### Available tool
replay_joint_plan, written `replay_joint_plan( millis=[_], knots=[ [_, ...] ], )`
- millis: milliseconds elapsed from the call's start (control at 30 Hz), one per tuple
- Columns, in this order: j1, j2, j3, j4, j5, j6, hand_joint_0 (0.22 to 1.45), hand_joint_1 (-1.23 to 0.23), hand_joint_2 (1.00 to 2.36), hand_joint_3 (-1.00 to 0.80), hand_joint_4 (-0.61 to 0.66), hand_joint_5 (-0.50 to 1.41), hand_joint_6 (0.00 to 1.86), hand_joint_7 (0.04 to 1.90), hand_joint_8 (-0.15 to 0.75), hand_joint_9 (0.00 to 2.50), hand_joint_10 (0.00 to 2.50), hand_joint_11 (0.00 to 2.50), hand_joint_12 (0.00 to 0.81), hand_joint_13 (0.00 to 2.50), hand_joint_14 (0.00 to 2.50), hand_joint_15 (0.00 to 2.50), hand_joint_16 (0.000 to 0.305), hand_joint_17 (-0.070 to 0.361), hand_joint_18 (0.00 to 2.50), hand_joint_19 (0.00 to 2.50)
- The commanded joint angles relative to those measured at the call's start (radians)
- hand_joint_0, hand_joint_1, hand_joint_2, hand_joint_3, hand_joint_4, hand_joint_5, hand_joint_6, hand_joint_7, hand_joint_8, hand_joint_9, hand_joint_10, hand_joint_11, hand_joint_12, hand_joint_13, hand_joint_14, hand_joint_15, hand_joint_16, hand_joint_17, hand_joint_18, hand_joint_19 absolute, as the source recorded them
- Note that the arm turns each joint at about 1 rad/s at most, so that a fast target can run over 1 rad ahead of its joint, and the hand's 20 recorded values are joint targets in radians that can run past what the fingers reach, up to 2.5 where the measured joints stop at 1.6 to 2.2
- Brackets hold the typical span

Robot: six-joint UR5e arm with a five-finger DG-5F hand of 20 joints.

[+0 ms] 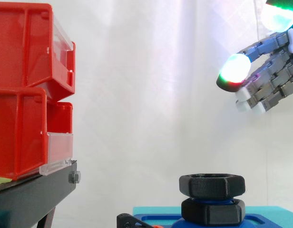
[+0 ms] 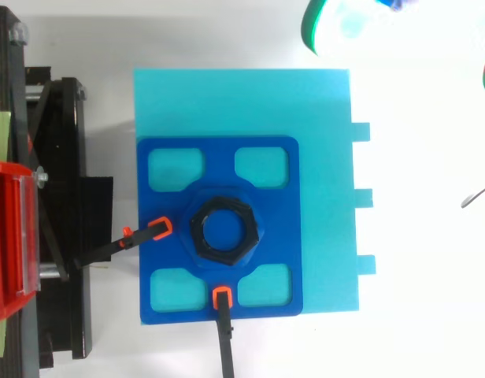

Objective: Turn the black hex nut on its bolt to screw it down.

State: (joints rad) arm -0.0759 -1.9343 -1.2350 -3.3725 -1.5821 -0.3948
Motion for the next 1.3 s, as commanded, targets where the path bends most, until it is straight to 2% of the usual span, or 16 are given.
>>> replay_joint_plan(
  millis=[0,33,100,200,300,333,367,533,633,667,867,900,1000,1067,1133,1267],
  knots=[
    [0.001,0.000,-0.001,0.015,0.008,-0.002,0.51,-0.57,1.00,-0.50,0.13,-0.19,0.50,0.69,0.196,0.73,0.00,0.01,0.281,0.54,0.01,0.15,0.048,0.108,0.35,0.27],
    [0.005,0.000,0.000,0.058,0.033,-0.002,0.50,-0.57,1.00,-0.50,0.13,-0.18,0.50,0.69,0.195,0.73,0.00,0.01,0.282,0.55,0.01,0.15,0.048,0.108,0.36,0.27],
    [0.010,0.000,0.000,0.093,0.053,-0.002,0.51,-0.57,1.00,-0.50,0.12,-0.19,0.50,0.69,0.191,0.70,0.00,0.01,0.285,0.56,0.01,0.16,0.048,0.109,0.37,0.27],
    [0.018,-0.003,0.000,0.208,0.120,-0.006,0.50,-0.58,1.00,-0.50,0.09,-0.20,0.50,0.69,0.173,0.62,0.00,0.02,0.291,0.50,0.01,0.17,0.050,0.112,0.32,0.27],
    [0.027,-0.021,-0.001,0.272,0.162,-0.019,0.49,-0.58,1.00,-0.50,0.10,-0.21,0.50,0.70,0.175,0.58,0.00,0.02,0.300,0.47,0.01,0.17,0.051,0.114,0.28,0.27],
    [0.031,-0.021,-0.001,0.272,0.162,-0.019,0.49,-0.58,1.00,-0.50,0.10,-0.21,0.50,0.70,0.175,0.56,0.00,0.02,0.305,0.46,0.01,0.17,0.051,0.114,0.26,0.27],
    [0.034,-0.038,0.000,0.297,0.174,-0.058,0.48,-0.57,1.00,-0.50,0.11,-0.21,0.50,0.70,0.185,0.53,0.00,0.02,0.315,0.44,0.01,0.16,0.052,0.117,0.23,0.24],
    [0.042,-0.060,0.000,0.338,0.183,-0.134,0.46,-0.56,1.00,-0.50,0.11,-0.21,0.50,0.71,0.186,0.51,0.00,0.02,0.319,0.33,0.00,0.12,0.052,0.118,0.12,0.20],
    [0.056,-0.075,0.000,0.348,0.182,-0.223,0.46,-0.56,1.00,-0.50,0.11,-0.21,0.50,0.71,0.190,0.50,0.00,0.03,0.321,0.33,0.01,0.12,0.053,0.119,0.11,0.21],
    [0.065,-0.087,0.000,0.357,0.180,-0.265,0.46,-0.56,1.00,-0.50,0.11,-0.21,0.50,0.71,0.191,0.50,0.00,0.03,0.321,0.33,0.00,0.12,0.053,0.119,0.12,0.21],
    [0.093,-0.120,0.000,0.404,0.183,-0.372,0.47,-0.55,1.00,-0.50,0.13,-0.20,0.50,0.71,0.199,0.51,0.00,0.02,0.324,0.36,0.01,0.13,0.053,0.119,0.18,0.22],
    [0.099,-0.140,0.002,0.415,0.183,-0.404,0.46,-0.55,1.00,-0.50,0.13,-0.20,0.50,0.71,0.200,0.52,0.00,0.02,0.322,0.36,0.01,0.13,0.053,0.119,0.19,0.22],
    [0.111,-0.153,0.002,0.429,0.180,-0.467,0.47,-0.56,1.00,-0.50,0.13,-0.20,0.50,0.71,0.201,0.52,0.00,0.02,0.319,0.37,0.01,0.14,0.053,0.119,0.21,0.22],
    [0.119,-0.155,0.000,0.440,0.182,-0.499,0.47,-0.55,1.00,-0.50,0.13,-0.20,0.50,0.72,0.201,0.53,0.00,0.02,0.319,0.38,0.01,0.14,0.053,0.118,0.23,0.23],
    [0.131,-0.156,0.000,0.470,0.182,-0.559,0.47,-0.55,1.00,-0.50,0.13,-0.19,0.50,0.74,0.201,0.53,0.00,0.03,0.317,0.39,0.01,0.13,0.053,0.118,0.24,0.22],
    [0.146,-0.167,0.000,0.509,0.195,-0.622,0.47,-0.55,1.00,-0.50,0.13,-0.18,0.50,0.79,0.203,0.53,0.00,0.03,0.314,0.40,0.01,0.15,0.052,0.118,0.25,0.22]
  ],
)
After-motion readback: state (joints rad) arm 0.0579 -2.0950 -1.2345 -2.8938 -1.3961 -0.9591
